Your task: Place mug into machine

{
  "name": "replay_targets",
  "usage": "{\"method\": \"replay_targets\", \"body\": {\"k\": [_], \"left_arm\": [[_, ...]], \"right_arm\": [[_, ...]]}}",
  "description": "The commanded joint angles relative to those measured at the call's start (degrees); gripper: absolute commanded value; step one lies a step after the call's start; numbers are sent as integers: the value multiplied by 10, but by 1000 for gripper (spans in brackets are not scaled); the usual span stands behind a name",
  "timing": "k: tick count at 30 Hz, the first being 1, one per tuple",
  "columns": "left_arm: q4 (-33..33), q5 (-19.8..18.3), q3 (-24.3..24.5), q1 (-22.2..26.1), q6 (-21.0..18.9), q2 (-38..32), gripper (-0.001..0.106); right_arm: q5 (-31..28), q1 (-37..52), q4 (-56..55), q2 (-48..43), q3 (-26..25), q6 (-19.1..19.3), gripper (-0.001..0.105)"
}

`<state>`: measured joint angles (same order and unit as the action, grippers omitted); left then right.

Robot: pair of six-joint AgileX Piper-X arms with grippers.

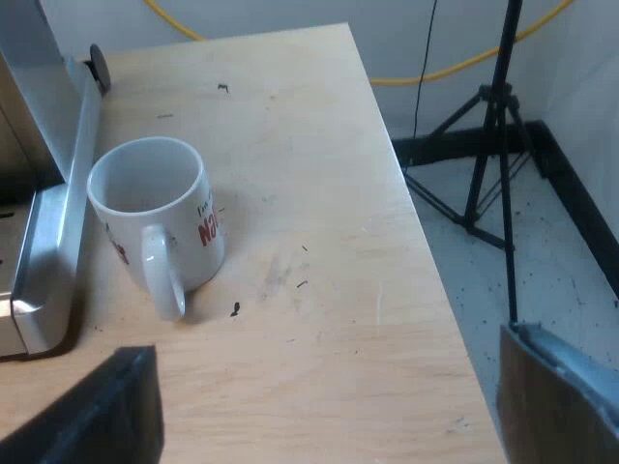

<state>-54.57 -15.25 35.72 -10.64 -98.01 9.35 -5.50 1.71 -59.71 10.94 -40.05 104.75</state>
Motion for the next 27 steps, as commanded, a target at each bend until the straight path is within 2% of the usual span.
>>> {"method": "replay_targets", "body": {"k": [1,4,8,11,27], "left_arm": [[12,-14,23,-23,7,32,72],[38,-26,41,-42,7,62,72],[68,-45,57,-60,6,101,72],[88,-76,67,-73,6,137,72],[199,-70,74,-192,6,304,72]], "right_arm": [[16,0,3,33,-21,9,71],[46,0,3,65,-37,9,71],[58,0,3,101,-51,6,71],[71,0,3,129,-57,6,71],[106,0,36,240,-63,5,71]]}}
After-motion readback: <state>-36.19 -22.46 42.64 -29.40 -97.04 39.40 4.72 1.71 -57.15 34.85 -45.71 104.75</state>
